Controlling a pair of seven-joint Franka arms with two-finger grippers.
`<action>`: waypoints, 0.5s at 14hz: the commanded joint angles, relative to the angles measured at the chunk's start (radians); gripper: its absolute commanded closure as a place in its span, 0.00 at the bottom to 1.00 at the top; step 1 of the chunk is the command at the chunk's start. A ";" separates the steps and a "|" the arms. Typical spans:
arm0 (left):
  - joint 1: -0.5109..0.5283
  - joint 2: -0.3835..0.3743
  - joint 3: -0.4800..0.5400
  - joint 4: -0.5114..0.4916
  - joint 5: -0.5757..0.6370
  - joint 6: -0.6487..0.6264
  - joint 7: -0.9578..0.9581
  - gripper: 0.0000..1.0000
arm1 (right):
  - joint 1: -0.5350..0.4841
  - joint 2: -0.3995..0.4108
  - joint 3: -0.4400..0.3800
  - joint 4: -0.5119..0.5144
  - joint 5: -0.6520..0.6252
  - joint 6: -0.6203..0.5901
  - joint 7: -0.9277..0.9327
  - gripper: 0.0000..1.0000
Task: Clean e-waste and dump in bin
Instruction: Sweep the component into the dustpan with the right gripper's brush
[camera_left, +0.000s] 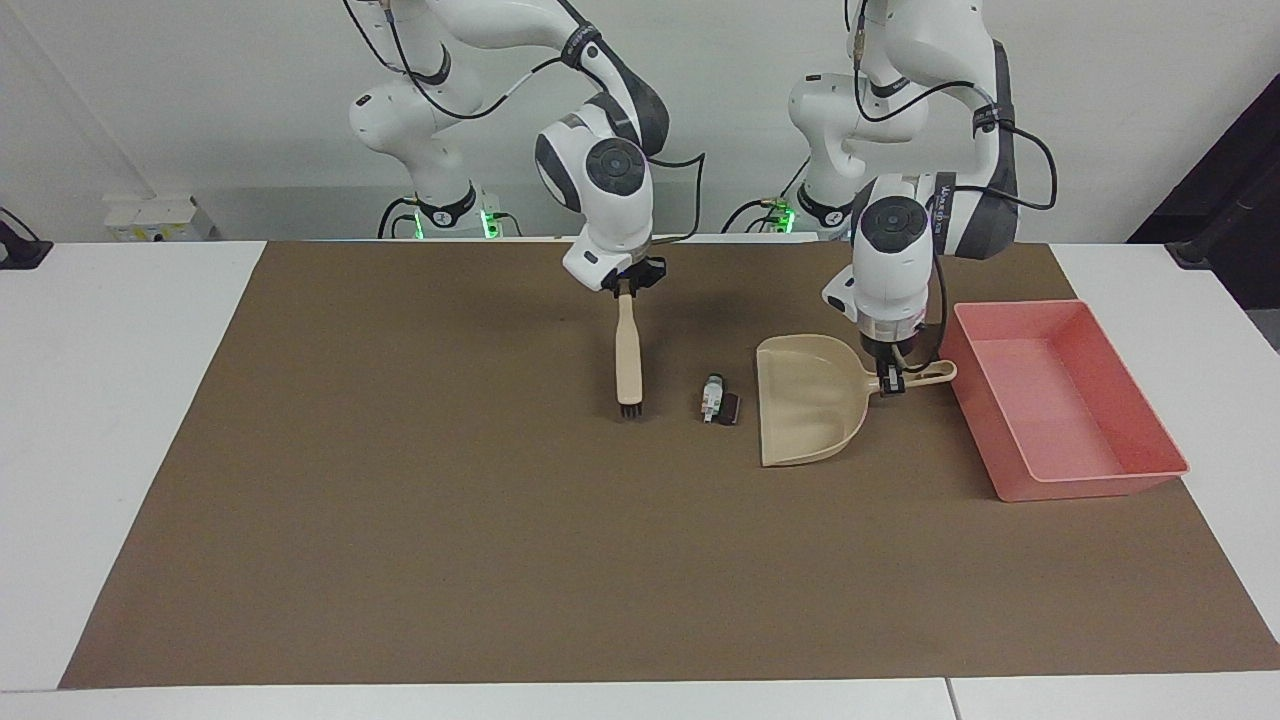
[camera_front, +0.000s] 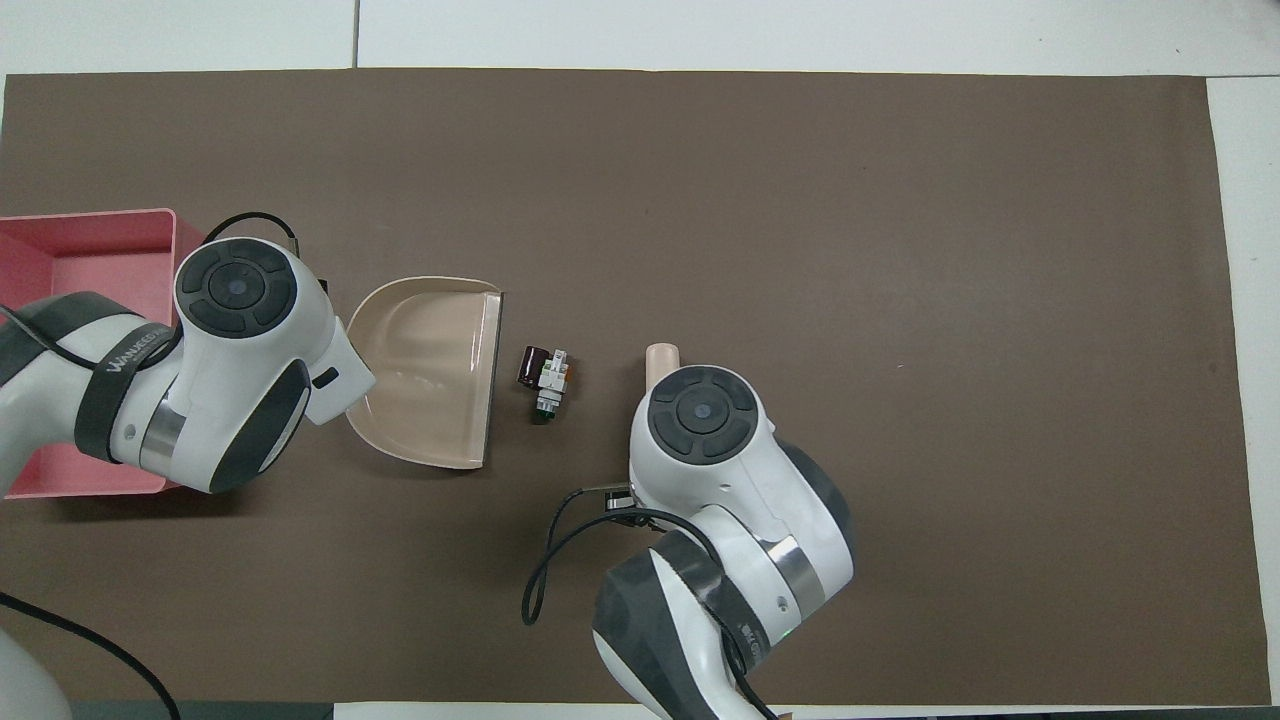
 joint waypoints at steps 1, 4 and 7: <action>-0.019 0.033 0.007 0.015 0.016 0.020 -0.034 1.00 | 0.015 0.098 -0.003 0.100 0.006 0.017 0.037 1.00; -0.030 0.033 0.007 0.012 0.018 0.018 -0.042 1.00 | 0.043 0.128 -0.003 0.124 0.019 0.057 0.044 1.00; -0.030 0.032 0.007 0.010 0.027 0.018 -0.046 1.00 | 0.058 0.190 -0.002 0.208 0.021 0.058 0.093 1.00</action>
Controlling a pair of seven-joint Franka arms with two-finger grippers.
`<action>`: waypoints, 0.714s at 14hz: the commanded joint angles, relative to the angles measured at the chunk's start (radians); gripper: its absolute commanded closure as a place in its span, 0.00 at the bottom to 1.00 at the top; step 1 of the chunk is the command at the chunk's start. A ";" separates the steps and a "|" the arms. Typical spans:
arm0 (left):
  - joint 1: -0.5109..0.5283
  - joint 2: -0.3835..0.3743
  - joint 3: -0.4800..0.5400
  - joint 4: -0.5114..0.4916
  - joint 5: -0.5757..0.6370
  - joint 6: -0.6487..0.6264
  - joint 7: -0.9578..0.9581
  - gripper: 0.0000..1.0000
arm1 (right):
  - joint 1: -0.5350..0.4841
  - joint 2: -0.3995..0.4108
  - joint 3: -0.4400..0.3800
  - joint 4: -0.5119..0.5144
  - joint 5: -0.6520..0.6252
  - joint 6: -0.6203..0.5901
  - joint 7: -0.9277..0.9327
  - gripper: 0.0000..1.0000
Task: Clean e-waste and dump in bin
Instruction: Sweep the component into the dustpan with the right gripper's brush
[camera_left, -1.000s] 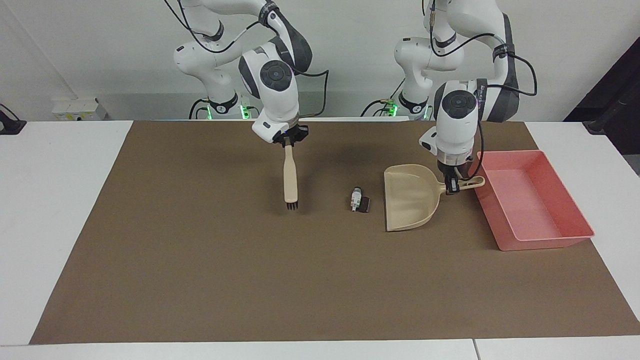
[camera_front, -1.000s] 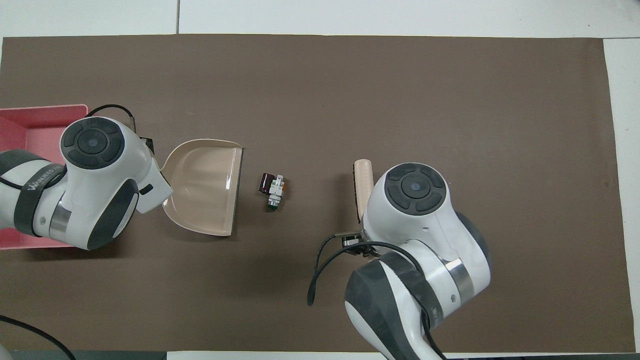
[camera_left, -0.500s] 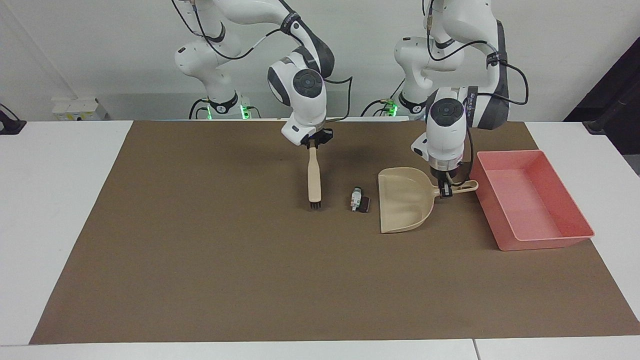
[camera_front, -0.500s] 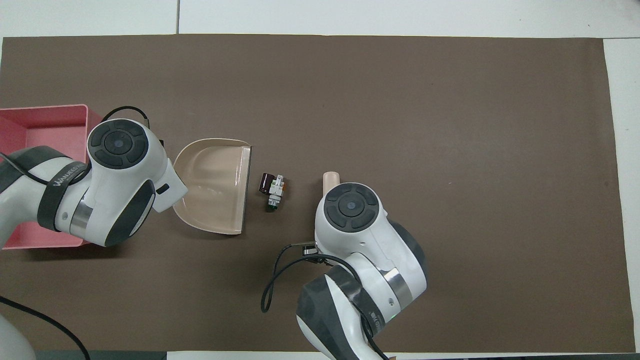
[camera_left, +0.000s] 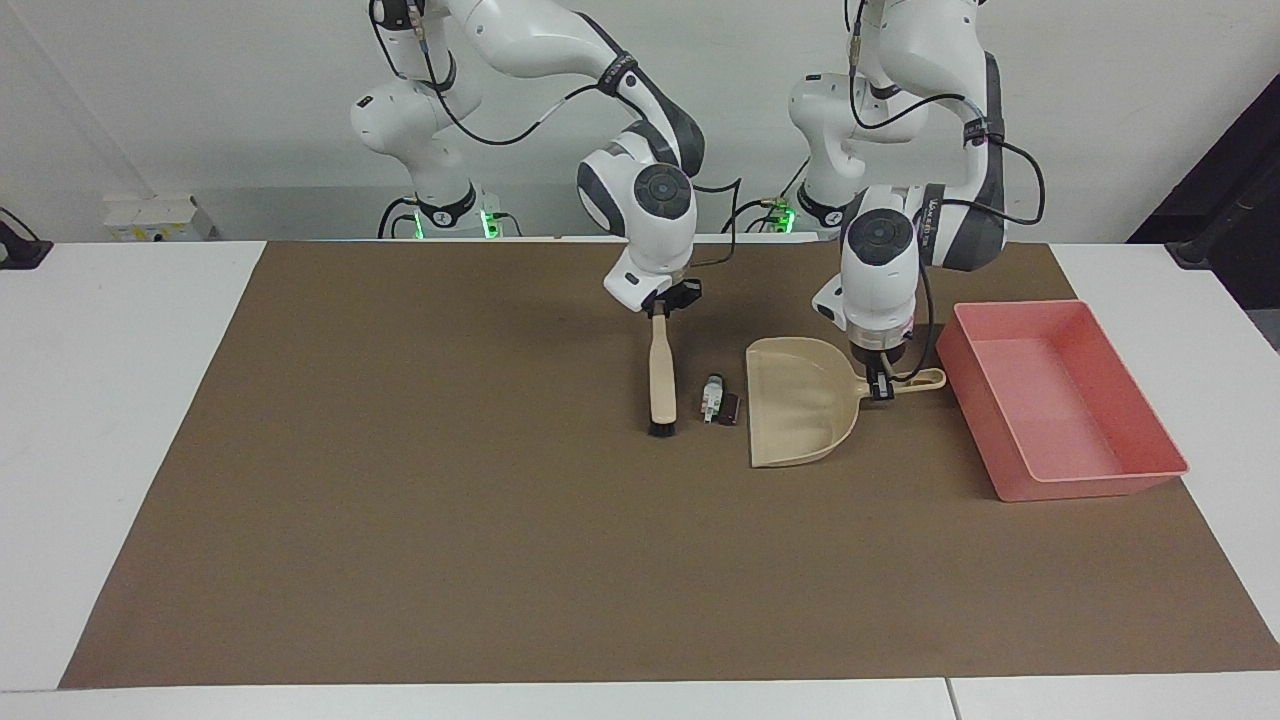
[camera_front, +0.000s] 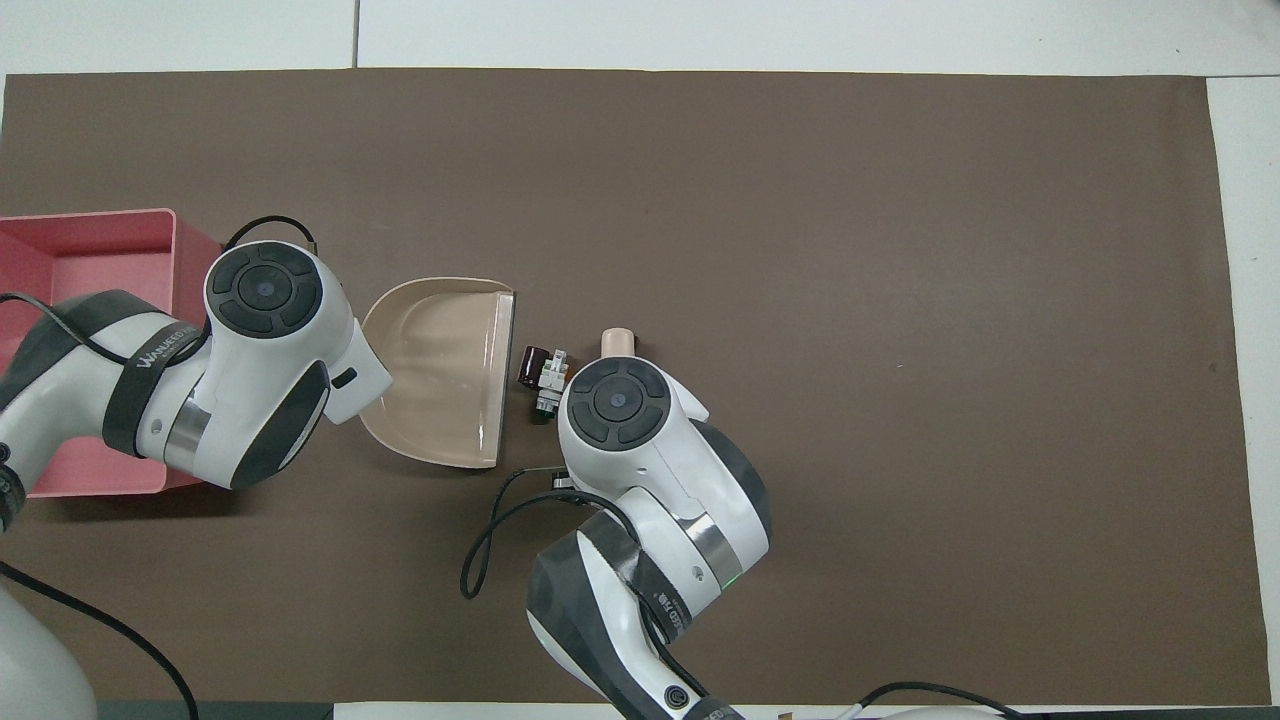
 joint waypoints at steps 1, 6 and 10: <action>-0.016 0.012 0.007 0.010 0.021 0.005 -0.024 1.00 | 0.008 0.065 0.001 0.091 0.022 0.003 0.033 1.00; -0.015 0.009 0.007 0.002 0.023 0.005 -0.024 1.00 | 0.011 0.087 0.047 0.105 0.051 0.054 0.081 1.00; -0.016 0.007 0.007 -0.001 0.023 0.000 -0.022 1.00 | 0.039 0.105 0.048 0.117 0.057 0.092 0.105 1.00</action>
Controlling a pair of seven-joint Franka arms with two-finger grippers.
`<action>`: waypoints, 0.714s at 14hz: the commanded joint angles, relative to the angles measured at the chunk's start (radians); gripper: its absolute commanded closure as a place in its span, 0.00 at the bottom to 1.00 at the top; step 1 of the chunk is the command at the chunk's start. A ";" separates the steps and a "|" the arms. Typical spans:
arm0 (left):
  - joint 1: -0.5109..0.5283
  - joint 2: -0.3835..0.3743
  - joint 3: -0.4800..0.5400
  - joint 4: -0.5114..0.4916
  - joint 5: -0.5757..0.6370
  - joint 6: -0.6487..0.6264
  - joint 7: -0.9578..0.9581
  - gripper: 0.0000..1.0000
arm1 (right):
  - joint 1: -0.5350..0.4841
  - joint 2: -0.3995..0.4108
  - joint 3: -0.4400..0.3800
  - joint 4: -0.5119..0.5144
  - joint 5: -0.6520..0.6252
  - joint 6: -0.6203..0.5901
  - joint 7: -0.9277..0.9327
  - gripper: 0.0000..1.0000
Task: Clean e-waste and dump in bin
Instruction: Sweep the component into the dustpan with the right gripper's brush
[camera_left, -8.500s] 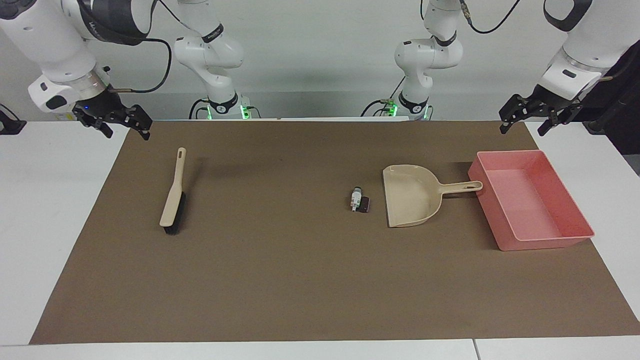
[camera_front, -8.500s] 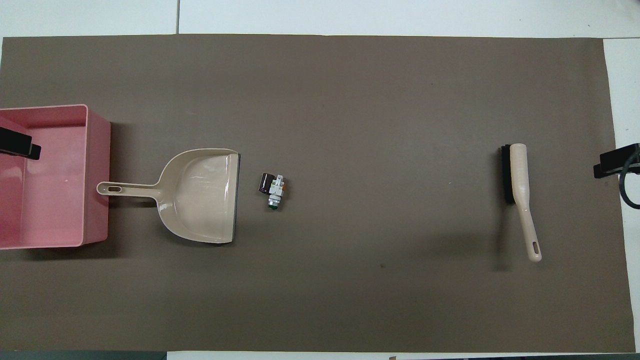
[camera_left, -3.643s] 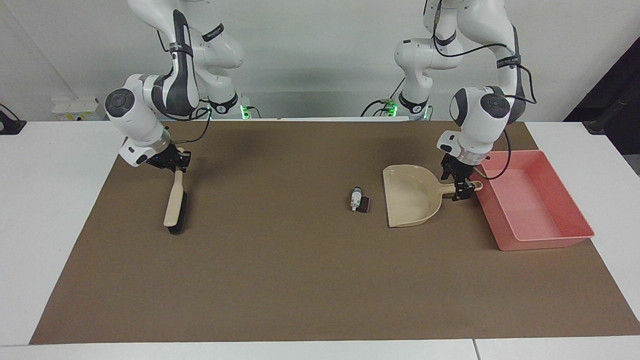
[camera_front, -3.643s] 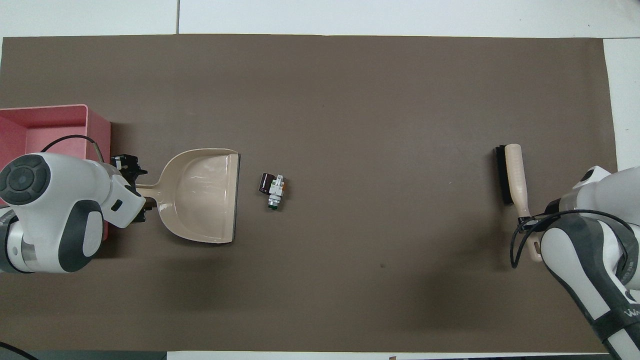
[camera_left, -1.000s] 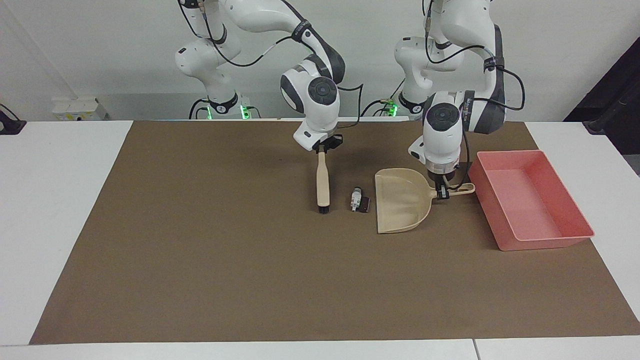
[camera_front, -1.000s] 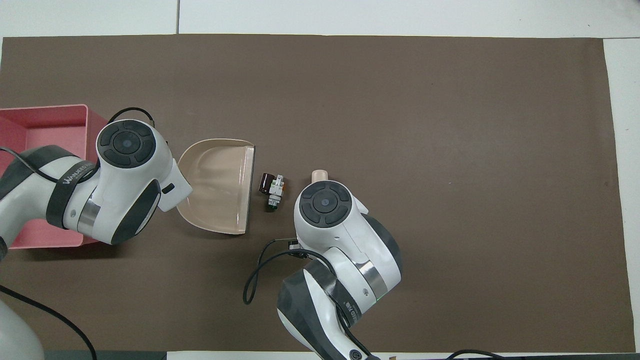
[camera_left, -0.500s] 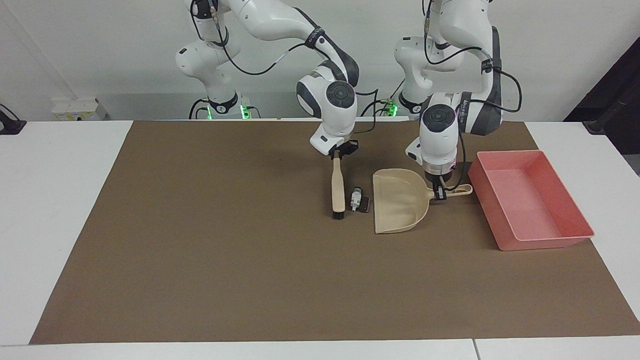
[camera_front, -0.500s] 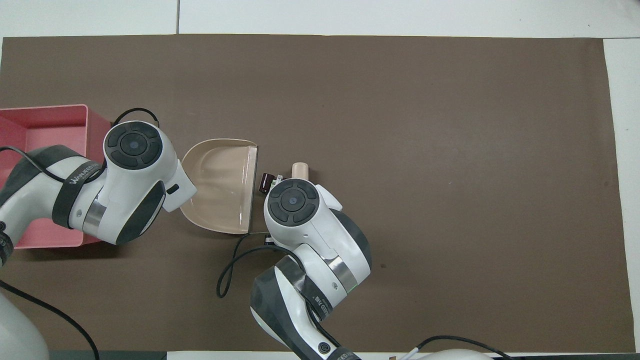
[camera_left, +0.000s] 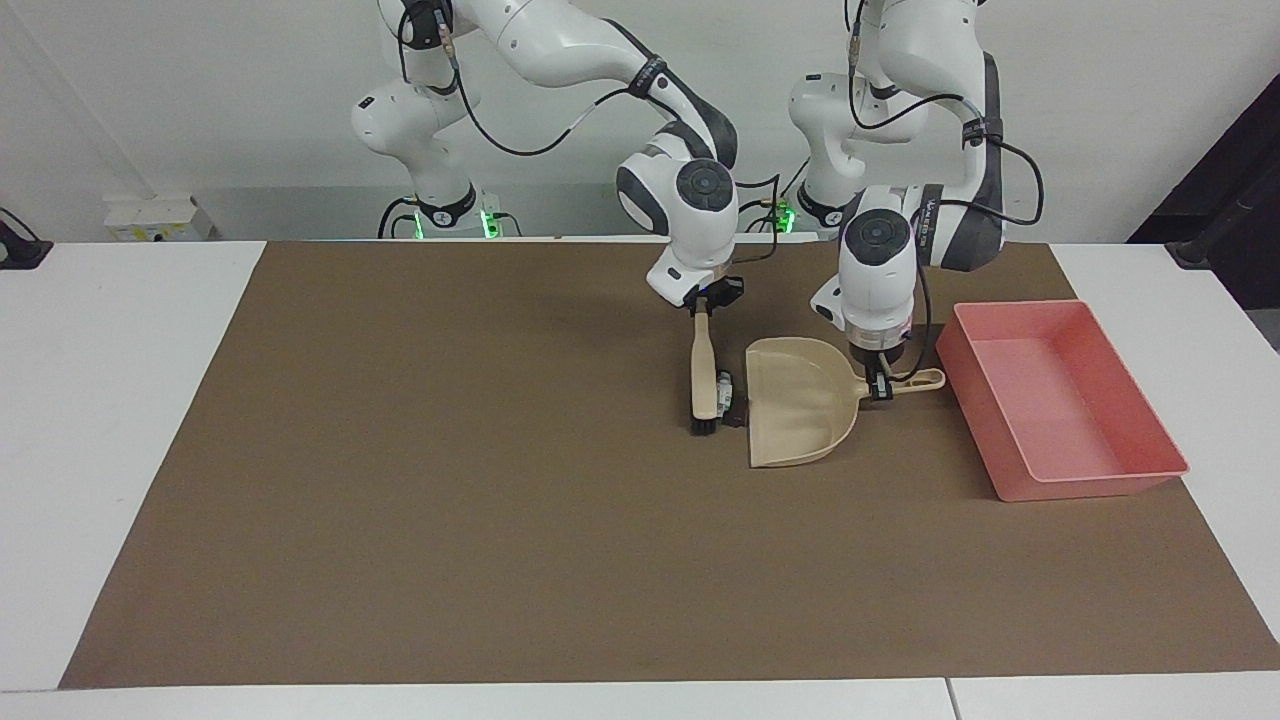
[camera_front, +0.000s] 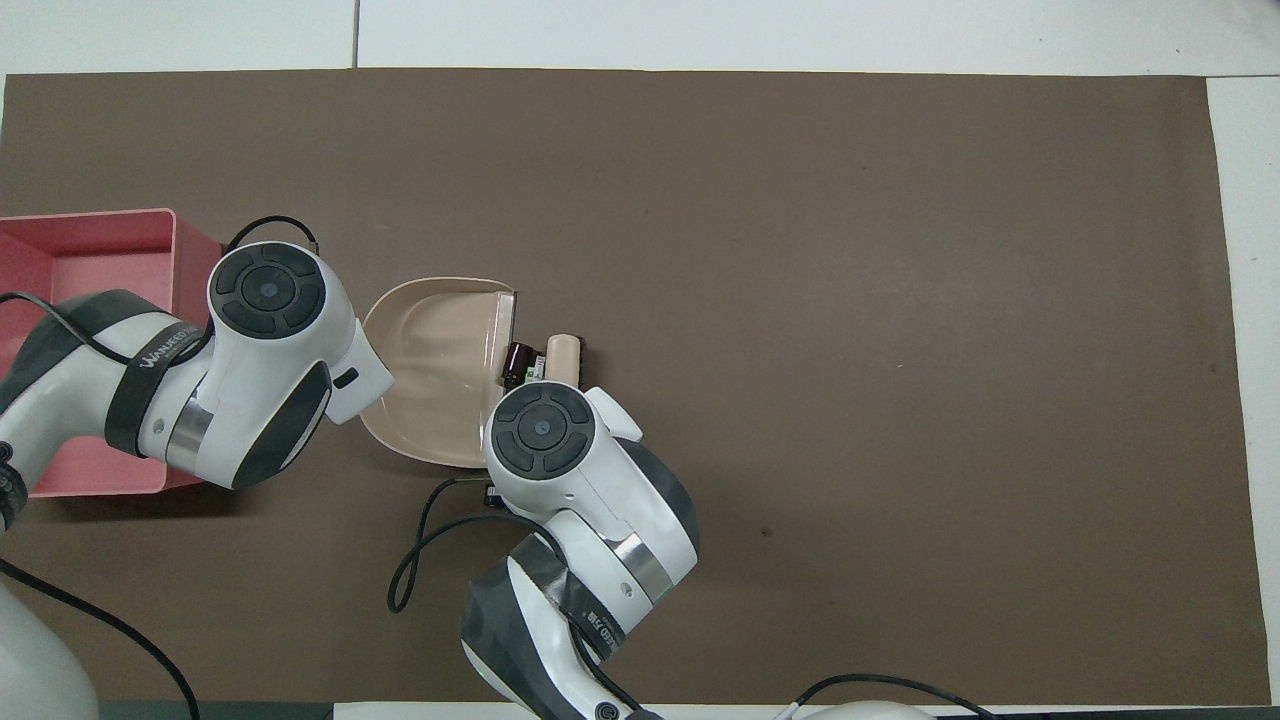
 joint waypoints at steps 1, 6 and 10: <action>-0.016 0.006 0.007 -0.004 0.020 0.001 -0.021 1.00 | 0.006 0.037 0.003 0.040 0.028 0.025 0.013 1.00; -0.005 0.000 0.005 -0.016 0.019 0.011 -0.015 1.00 | 0.010 0.136 0.003 0.210 0.046 -0.010 0.093 1.00; -0.004 -0.005 0.005 -0.030 0.011 0.027 -0.011 1.00 | 0.033 0.178 0.003 0.252 0.063 0.009 0.128 1.00</action>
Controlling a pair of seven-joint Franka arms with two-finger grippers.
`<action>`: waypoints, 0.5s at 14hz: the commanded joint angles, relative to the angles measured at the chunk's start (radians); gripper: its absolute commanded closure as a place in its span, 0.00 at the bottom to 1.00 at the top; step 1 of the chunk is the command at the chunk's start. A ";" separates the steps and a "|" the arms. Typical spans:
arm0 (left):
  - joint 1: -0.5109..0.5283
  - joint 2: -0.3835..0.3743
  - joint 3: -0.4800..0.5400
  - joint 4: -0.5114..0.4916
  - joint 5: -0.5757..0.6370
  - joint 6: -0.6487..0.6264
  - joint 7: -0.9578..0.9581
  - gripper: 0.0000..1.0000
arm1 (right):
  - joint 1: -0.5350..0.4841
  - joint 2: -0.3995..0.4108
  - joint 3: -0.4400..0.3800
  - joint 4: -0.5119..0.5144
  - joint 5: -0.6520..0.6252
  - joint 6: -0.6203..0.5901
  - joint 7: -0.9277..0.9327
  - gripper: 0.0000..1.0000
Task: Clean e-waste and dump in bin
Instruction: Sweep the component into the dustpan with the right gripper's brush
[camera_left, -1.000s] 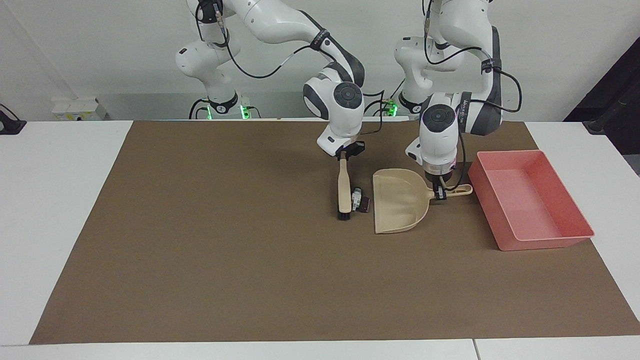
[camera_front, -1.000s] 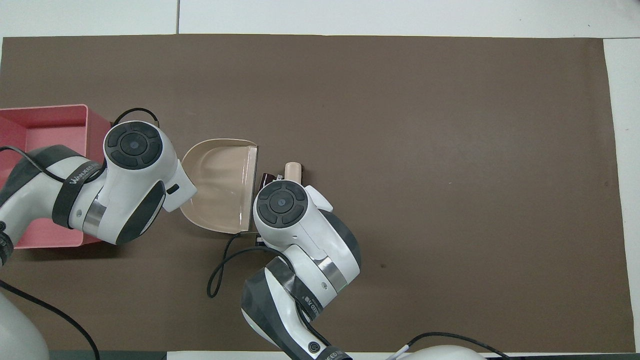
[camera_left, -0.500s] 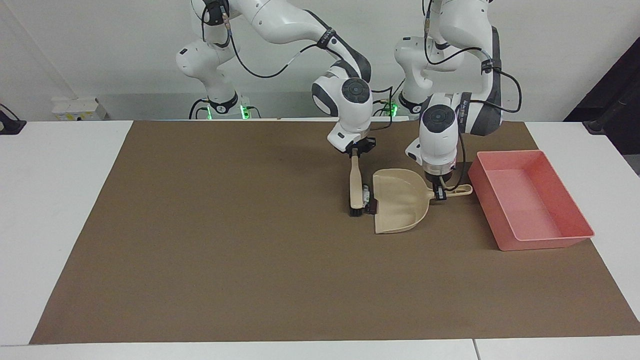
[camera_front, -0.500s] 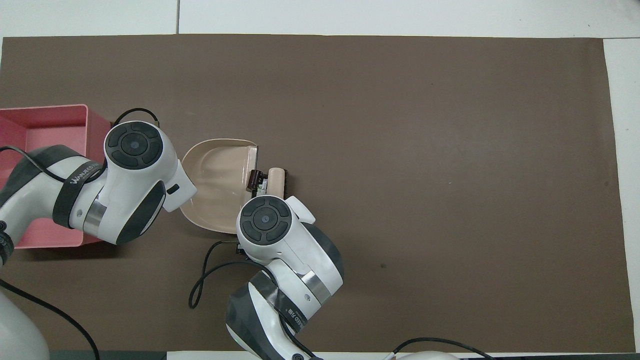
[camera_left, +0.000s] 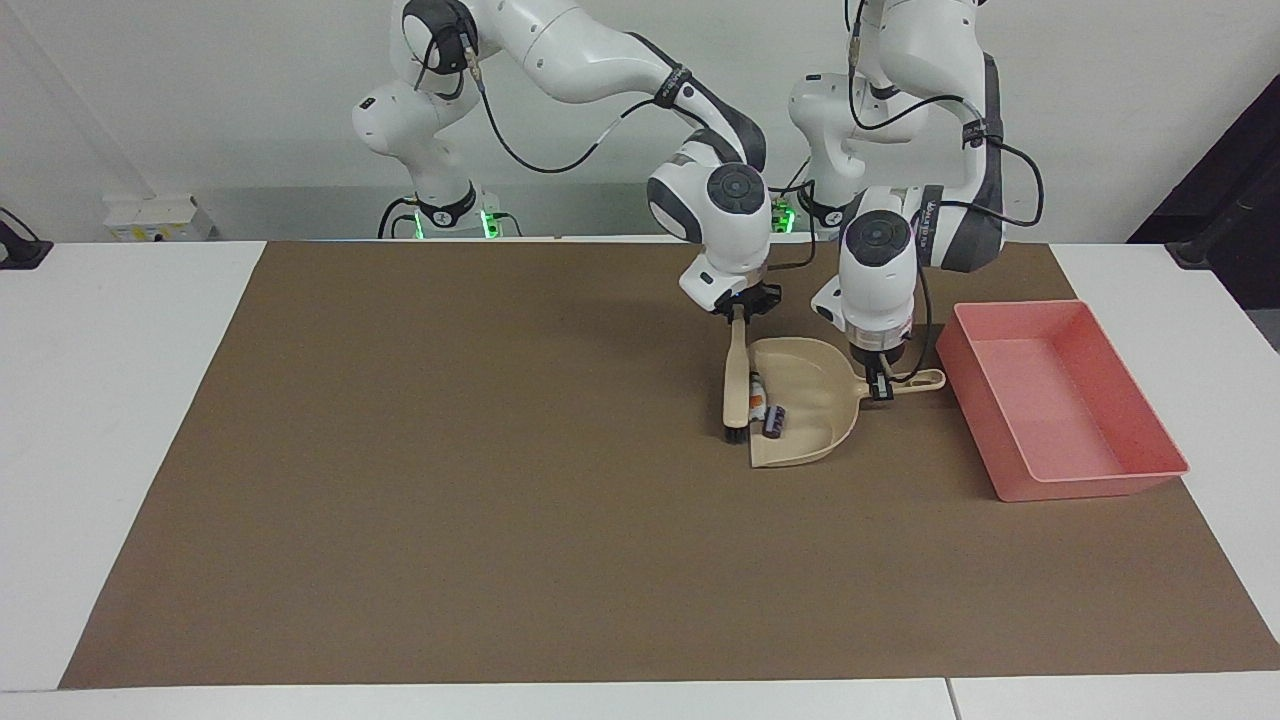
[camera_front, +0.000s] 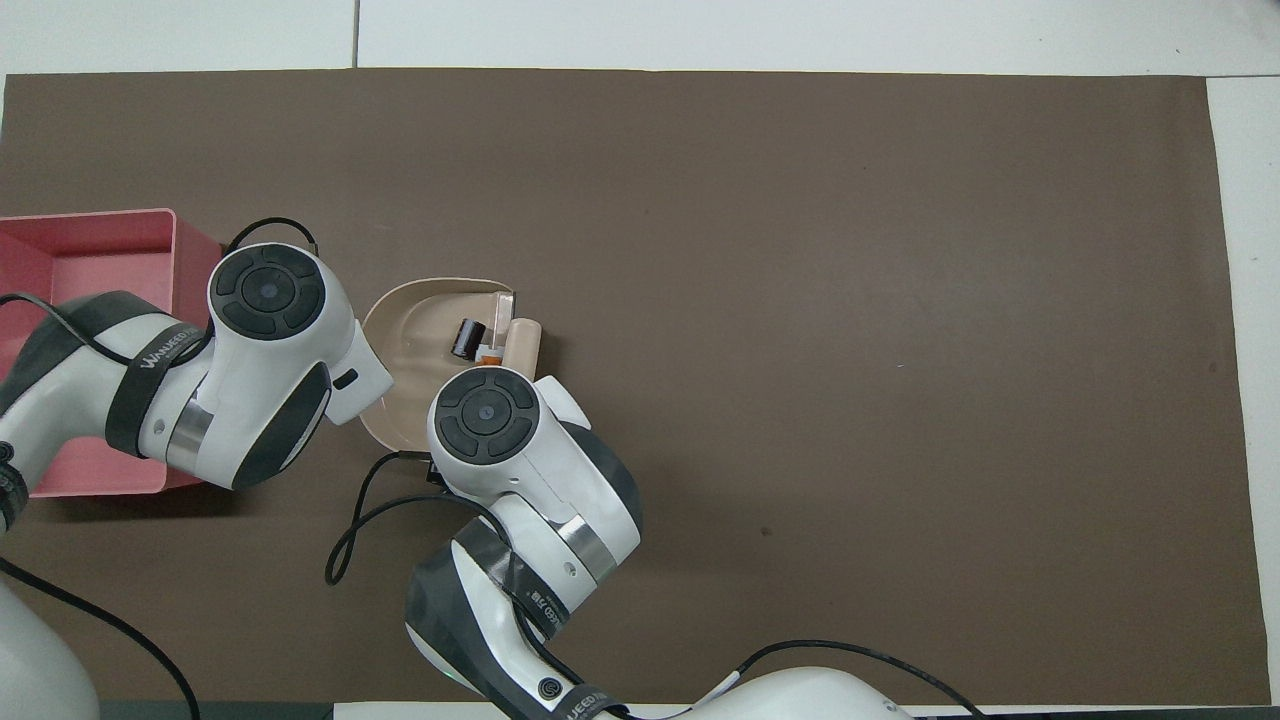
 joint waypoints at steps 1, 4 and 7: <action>-0.005 -0.008 0.004 -0.038 0.010 0.051 -0.009 1.00 | 0.020 0.039 0.001 0.050 0.047 0.001 0.020 1.00; -0.002 -0.013 0.002 -0.041 -0.025 0.070 -0.011 1.00 | 0.022 0.059 0.001 0.115 0.051 -0.018 0.060 1.00; 0.011 -0.014 0.002 -0.041 -0.052 0.085 -0.006 1.00 | 0.023 0.059 0.000 0.137 0.023 -0.118 0.069 1.00</action>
